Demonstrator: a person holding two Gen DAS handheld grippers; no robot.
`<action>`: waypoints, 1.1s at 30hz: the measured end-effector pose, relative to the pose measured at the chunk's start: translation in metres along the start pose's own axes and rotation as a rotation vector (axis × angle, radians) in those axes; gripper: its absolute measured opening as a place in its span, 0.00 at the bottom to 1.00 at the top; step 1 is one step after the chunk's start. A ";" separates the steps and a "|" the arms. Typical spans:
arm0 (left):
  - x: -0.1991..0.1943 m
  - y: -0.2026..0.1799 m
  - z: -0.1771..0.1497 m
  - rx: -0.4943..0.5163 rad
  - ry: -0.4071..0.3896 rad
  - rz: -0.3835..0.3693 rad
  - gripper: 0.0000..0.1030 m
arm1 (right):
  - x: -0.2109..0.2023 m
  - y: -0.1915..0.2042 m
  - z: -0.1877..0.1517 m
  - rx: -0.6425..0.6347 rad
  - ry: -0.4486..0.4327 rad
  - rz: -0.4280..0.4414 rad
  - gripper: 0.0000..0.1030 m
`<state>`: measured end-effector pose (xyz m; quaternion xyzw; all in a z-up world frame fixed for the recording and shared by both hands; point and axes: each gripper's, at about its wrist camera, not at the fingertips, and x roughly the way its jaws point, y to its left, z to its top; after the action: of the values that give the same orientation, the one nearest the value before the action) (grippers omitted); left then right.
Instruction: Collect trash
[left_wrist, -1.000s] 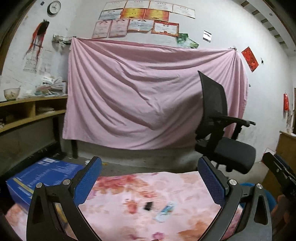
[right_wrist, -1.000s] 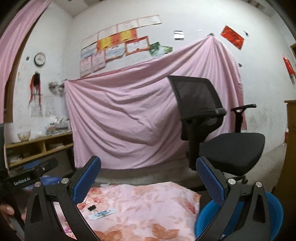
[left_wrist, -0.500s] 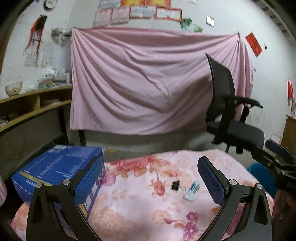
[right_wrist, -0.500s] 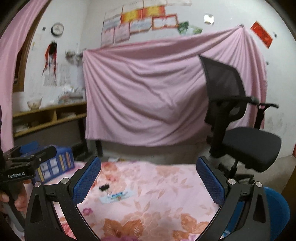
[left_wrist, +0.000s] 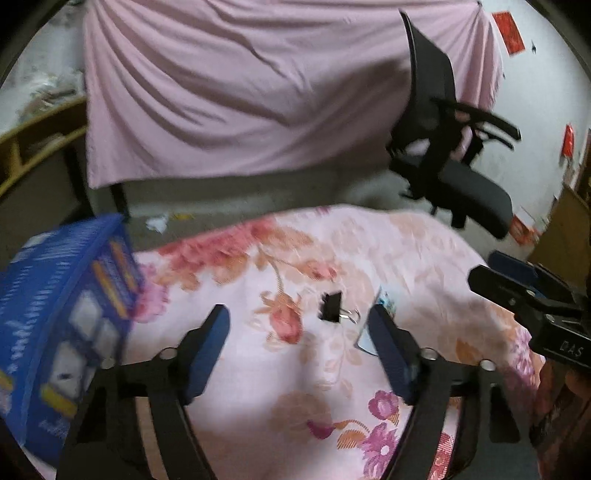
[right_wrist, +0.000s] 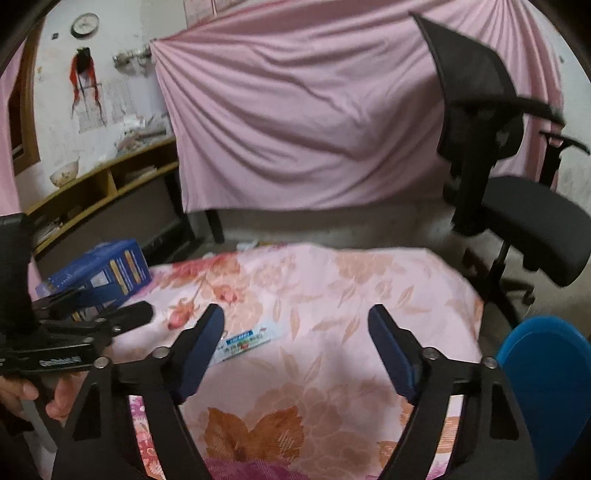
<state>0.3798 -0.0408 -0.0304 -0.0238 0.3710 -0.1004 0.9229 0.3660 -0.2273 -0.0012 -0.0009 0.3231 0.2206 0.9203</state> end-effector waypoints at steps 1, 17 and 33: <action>0.006 0.000 0.001 0.006 0.019 -0.010 0.61 | 0.004 0.000 0.000 0.002 0.020 0.004 0.69; 0.060 -0.004 0.015 0.034 0.198 -0.042 0.12 | 0.034 -0.012 -0.003 0.067 0.186 0.032 0.62; -0.010 0.027 -0.025 -0.099 0.158 -0.017 0.12 | 0.072 0.011 -0.003 0.122 0.347 0.126 0.47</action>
<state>0.3599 -0.0119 -0.0453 -0.0646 0.4469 -0.0913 0.8875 0.4095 -0.1888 -0.0450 0.0372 0.4893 0.2543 0.8334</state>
